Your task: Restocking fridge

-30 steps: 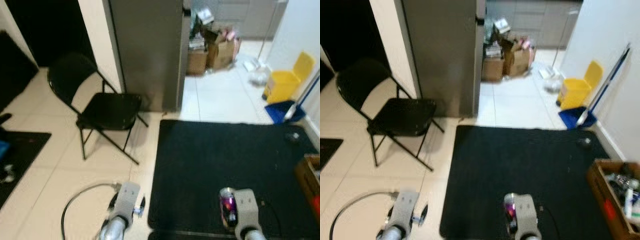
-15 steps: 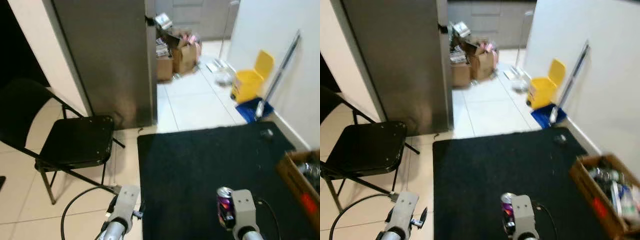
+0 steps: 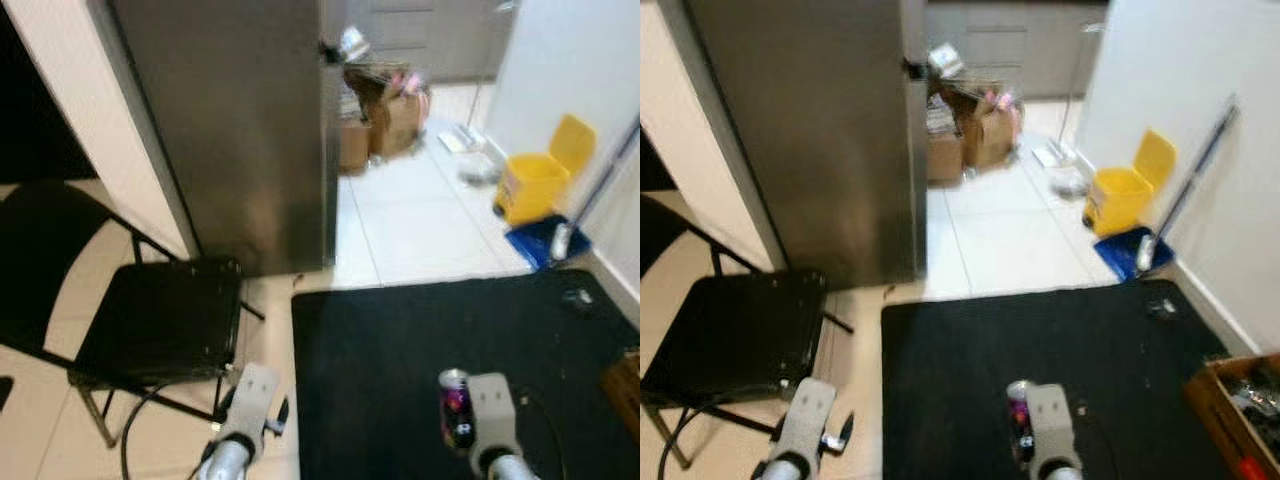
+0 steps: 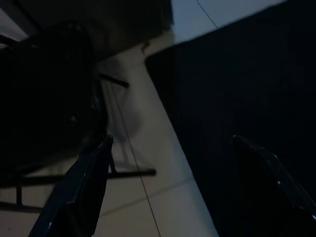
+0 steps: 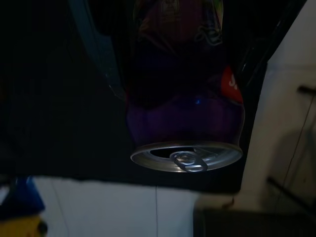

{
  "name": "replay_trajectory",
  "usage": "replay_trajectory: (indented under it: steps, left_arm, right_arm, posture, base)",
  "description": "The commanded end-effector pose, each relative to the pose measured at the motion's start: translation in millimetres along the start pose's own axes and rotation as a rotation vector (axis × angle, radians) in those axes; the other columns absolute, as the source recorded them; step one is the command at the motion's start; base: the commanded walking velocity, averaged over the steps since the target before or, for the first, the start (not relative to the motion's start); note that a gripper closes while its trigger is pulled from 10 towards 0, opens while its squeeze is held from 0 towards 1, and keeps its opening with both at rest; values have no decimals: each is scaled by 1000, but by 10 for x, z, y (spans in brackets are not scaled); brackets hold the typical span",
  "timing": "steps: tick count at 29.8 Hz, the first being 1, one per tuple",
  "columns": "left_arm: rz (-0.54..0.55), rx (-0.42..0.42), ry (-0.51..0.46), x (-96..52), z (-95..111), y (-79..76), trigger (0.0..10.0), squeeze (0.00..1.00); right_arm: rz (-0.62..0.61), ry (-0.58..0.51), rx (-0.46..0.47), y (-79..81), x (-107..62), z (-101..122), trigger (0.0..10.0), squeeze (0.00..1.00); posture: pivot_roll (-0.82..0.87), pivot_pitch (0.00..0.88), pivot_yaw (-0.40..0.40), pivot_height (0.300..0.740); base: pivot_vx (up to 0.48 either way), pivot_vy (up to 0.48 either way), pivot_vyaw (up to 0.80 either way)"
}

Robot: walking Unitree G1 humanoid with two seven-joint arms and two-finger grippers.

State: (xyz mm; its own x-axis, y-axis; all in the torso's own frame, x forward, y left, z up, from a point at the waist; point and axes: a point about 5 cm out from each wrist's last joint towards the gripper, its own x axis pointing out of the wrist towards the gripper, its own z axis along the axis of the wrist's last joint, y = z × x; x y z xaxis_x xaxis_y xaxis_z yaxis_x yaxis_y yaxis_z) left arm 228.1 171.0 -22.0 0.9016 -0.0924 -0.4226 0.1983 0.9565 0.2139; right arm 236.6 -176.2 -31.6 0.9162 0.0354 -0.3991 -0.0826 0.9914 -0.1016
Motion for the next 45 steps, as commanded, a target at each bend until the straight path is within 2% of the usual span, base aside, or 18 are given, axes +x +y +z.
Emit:
replay_trajectory:
  steps: [1, 35, 45]
  left_arm:
    - [0, 3, 22, -23, -53, 5, 10000, 0]
    - [-4, 6, 19, -4, -43, 1, 10000, 0]
    - [5, -9, 16, -2, -42, -1, 10000, 0]
  right_arm:
    - [12, 20, 10, 59, -26, -55, 10000, 0]
    - [8, 27, 8, 59, -32, -71, 10000, 0]
    - [7, 25, 7, 56, -29, -67, 10000, 0]
  posture:
    - [-50, 65, -20, 740]
    - [-58, 64, -17, 740]
    - [-59, 63, -17, 740]
  base:
    - [439, 0, 0]
    - [434, 0, 0]
    - [96, 0, 0]
